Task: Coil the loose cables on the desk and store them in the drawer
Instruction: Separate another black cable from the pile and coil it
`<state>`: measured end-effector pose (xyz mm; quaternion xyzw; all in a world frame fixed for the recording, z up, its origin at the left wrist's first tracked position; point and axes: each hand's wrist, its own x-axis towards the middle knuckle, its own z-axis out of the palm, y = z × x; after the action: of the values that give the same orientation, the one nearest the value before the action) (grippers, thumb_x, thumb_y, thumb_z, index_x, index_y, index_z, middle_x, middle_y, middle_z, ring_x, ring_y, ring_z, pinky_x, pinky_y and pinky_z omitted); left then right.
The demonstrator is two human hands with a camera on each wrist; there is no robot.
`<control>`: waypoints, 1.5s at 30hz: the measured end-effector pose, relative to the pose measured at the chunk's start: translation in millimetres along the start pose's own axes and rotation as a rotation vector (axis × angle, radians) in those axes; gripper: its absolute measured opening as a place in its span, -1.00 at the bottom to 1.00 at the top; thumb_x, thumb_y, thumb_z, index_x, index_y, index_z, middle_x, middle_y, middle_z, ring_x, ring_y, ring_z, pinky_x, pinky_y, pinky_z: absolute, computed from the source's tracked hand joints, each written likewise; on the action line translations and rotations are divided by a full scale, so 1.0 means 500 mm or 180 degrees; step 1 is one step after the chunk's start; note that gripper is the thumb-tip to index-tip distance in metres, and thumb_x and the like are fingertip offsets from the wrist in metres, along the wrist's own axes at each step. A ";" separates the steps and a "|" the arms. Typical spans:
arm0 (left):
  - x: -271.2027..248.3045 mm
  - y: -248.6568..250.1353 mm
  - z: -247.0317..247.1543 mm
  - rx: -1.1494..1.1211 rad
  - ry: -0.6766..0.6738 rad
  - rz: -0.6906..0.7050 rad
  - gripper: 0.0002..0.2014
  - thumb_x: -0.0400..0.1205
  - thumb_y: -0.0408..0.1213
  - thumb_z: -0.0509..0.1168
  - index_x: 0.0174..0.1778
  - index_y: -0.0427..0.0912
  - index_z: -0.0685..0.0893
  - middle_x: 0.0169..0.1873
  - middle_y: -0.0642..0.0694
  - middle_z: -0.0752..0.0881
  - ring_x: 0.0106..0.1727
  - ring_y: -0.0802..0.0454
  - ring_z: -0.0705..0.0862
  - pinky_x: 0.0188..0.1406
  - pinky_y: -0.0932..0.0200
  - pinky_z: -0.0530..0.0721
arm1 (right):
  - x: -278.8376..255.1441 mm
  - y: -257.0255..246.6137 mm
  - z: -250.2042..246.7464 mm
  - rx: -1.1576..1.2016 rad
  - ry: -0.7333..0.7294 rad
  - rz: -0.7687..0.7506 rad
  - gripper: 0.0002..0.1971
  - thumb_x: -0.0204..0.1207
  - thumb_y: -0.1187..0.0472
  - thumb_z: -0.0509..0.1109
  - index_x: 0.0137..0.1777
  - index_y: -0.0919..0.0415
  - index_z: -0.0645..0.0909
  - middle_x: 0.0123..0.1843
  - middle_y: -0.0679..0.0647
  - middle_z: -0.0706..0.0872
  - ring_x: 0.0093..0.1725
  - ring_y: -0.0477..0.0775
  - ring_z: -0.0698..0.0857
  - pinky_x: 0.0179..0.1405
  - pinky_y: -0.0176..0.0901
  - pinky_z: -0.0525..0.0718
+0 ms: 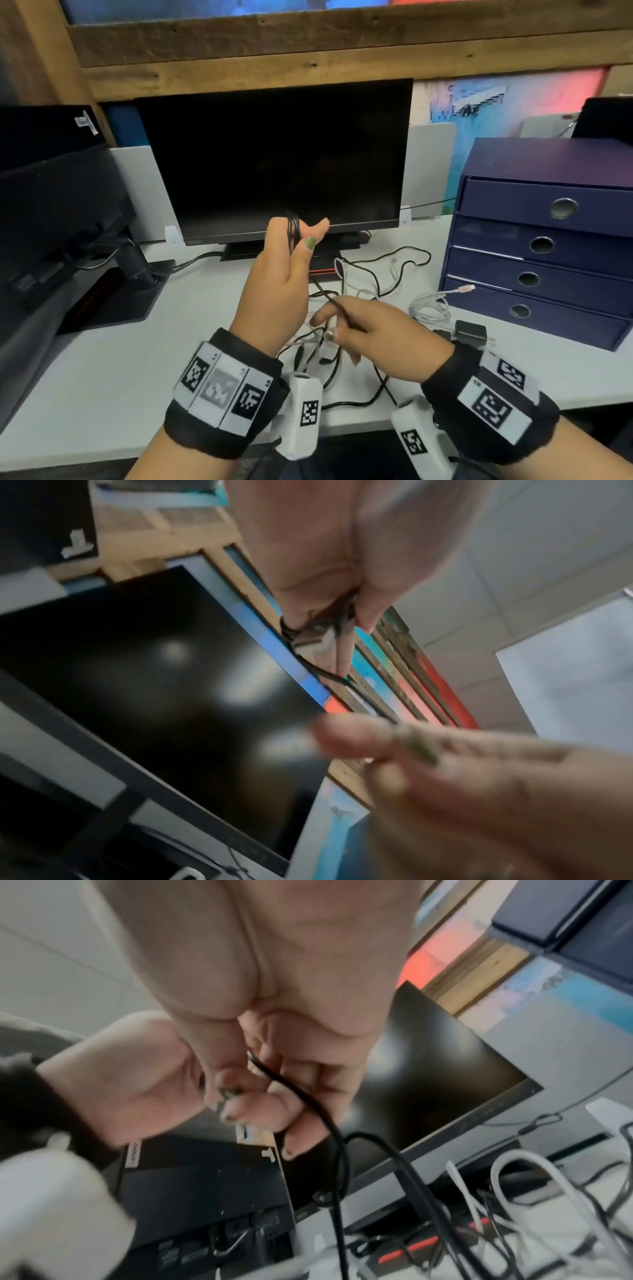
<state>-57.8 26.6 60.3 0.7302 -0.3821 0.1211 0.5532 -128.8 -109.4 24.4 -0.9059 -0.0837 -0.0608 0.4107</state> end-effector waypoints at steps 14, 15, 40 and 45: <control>-0.012 0.009 0.009 -0.0765 -0.1305 -0.0271 -0.78 0.75 -0.18 0.06 -0.10 -0.07 0.59 -0.53 0.07 0.46 -0.48 0.12 0.37 -0.43 0.32 0.40 | 0.028 -0.016 -0.074 0.0475 0.1596 -0.0608 -0.76 0.69 0.20 0.18 0.02 -0.01 0.69 -0.34 -0.28 0.64 -0.32 -0.28 0.58 -0.28 -0.40 0.52; -0.014 0.014 0.008 -0.1221 -0.1317 -0.0332 -0.80 0.71 -0.19 0.07 -0.10 -0.11 0.58 -0.54 0.05 0.44 -0.48 0.10 0.34 -0.40 0.30 0.41 | 0.033 -0.016 -0.067 0.0528 0.1552 -0.0621 -0.74 0.70 0.18 0.15 -0.01 -0.02 0.69 -0.34 -0.18 0.64 -0.34 -0.25 0.56 -0.30 -0.28 0.57; -0.070 0.000 -0.014 -0.0748 -0.0111 -0.0042 -0.78 0.78 -0.28 0.03 0.06 -0.05 0.60 0.06 0.02 0.80 0.19 0.14 0.71 0.22 0.30 0.56 | -0.020 0.038 -0.050 0.0237 0.1450 0.0487 -0.72 0.57 0.17 0.37 0.24 -0.07 0.50 -0.36 -0.13 0.53 -0.39 -0.16 0.52 -0.31 -0.30 0.45; -0.072 0.018 -0.004 -0.1218 -0.0302 -0.0251 -0.76 0.78 -0.31 0.01 -0.16 -0.15 0.50 -0.40 -0.08 0.68 -0.28 -0.03 0.69 -0.06 0.22 0.62 | -0.014 0.038 -0.050 -0.0297 0.1277 0.0614 -0.46 0.56 0.19 0.38 0.48 -0.19 0.33 0.23 -0.05 0.51 0.19 -0.08 0.57 0.14 -0.30 0.48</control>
<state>-88.0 43.0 46.1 0.6311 -0.3949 -0.0101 0.6676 -132.8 -141.4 25.5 -0.8975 0.0896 -0.2041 0.3807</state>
